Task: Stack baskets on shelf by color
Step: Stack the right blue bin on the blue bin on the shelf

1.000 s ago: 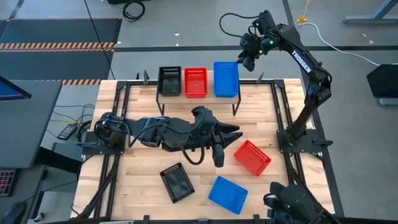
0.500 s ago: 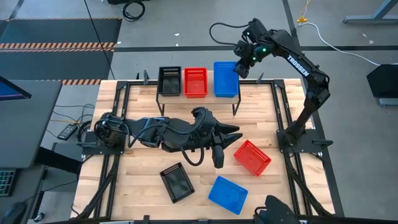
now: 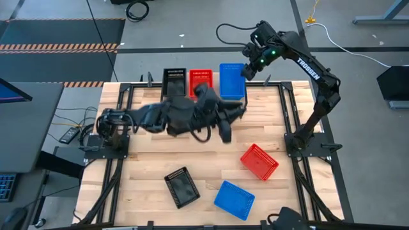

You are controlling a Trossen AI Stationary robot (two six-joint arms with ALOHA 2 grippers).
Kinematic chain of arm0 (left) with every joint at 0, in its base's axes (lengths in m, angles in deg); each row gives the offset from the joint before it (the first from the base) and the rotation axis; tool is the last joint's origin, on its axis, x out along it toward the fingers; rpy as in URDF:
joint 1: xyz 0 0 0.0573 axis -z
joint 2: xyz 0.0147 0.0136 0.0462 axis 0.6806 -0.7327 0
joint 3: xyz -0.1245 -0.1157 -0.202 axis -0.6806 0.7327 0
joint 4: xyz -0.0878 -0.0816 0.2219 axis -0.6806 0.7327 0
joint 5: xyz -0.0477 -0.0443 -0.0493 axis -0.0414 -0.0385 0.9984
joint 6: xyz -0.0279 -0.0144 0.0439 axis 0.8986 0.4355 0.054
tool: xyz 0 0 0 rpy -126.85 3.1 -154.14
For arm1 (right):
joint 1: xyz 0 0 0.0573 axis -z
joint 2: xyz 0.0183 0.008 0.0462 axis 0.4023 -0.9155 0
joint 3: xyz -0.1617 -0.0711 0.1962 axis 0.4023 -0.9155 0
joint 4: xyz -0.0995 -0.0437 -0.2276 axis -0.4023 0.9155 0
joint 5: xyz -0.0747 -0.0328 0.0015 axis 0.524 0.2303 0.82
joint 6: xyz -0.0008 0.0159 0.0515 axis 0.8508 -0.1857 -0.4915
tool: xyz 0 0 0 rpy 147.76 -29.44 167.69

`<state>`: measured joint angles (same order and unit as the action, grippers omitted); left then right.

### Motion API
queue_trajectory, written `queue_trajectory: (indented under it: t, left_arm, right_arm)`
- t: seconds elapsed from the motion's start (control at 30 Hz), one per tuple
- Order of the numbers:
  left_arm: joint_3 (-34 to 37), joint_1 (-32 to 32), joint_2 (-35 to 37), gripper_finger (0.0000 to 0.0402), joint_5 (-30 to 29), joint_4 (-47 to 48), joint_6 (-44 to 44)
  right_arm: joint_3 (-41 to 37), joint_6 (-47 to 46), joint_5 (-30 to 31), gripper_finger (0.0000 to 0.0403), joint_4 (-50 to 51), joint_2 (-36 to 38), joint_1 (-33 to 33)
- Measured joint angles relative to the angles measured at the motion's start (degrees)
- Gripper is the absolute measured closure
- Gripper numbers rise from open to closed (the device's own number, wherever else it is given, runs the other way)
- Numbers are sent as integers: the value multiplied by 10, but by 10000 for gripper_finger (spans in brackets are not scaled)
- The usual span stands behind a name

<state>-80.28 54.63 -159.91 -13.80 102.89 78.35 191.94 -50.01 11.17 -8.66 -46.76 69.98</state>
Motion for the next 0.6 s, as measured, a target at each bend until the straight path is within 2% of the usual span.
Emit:
queue_trajectory:
  t: [0.2,0.47,0.6]
  left_arm:
    - [0,-46,26,285,6,2,-55]
    - [0,-116,61,285,8,35,-70]
    - [0,-153,61,285,44,40,-103]
  right_arm:
    - [0,-8,-15,254,13,4,21]
    - [0,-61,-10,254,-4,16,61]
    - [0,-94,-7,254,-14,17,59]
